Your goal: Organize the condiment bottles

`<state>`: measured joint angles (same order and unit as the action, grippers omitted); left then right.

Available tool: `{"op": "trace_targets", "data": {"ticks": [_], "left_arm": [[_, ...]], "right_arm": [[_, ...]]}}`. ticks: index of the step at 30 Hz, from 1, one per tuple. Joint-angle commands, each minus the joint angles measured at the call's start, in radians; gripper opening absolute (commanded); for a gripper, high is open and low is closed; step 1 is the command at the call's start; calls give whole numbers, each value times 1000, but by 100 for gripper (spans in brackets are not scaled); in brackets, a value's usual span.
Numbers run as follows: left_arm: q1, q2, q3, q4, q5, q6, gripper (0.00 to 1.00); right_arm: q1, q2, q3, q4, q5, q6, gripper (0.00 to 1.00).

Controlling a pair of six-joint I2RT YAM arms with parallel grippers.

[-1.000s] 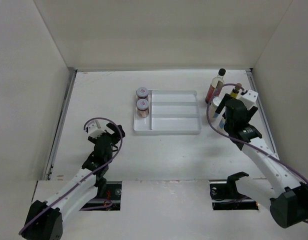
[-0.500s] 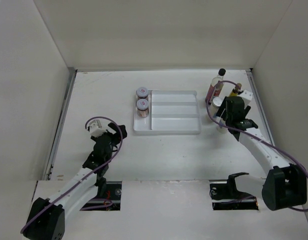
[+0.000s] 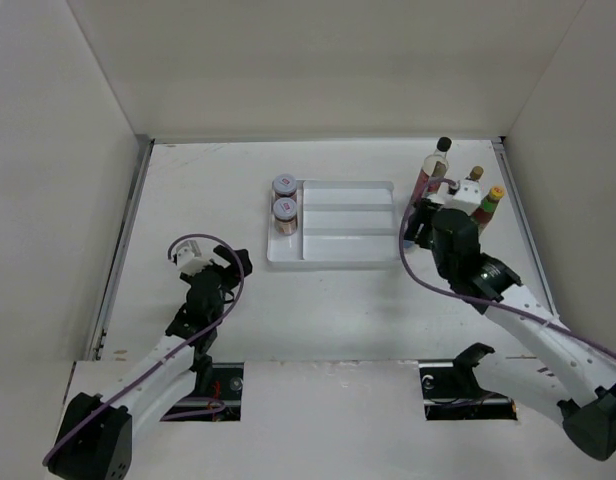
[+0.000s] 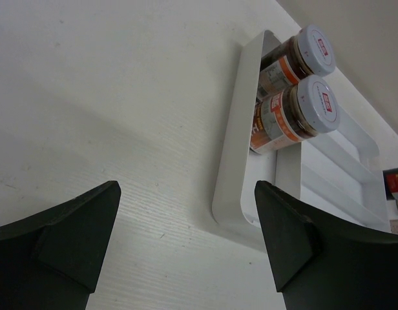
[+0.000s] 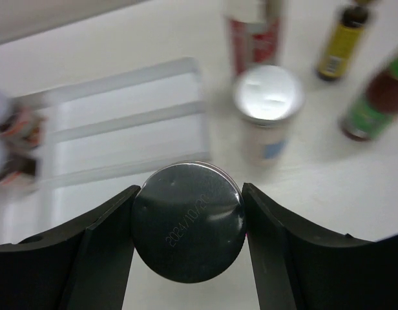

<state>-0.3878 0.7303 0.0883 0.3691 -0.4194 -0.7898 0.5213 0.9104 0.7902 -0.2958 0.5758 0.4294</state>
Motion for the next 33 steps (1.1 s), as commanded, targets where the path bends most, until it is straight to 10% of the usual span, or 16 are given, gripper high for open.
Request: {"op": "trace_targets", "data": {"ticks": [1, 12, 25, 33], "left_arm": [[25, 0, -16, 50, -25, -23, 85], [74, -11, -33, 51, 18, -45, 85], [82, 4, -33, 59, 41, -48, 85], [85, 9, -33, 60, 41, -51, 85]], "right_arm": [[182, 95, 133, 242, -72, 2, 43], [423, 657, 581, 376, -143, -93, 43], [457, 955, 716, 350, -111, -122, 46], [467, 848, 675, 345, -83, -152, 86]]}}
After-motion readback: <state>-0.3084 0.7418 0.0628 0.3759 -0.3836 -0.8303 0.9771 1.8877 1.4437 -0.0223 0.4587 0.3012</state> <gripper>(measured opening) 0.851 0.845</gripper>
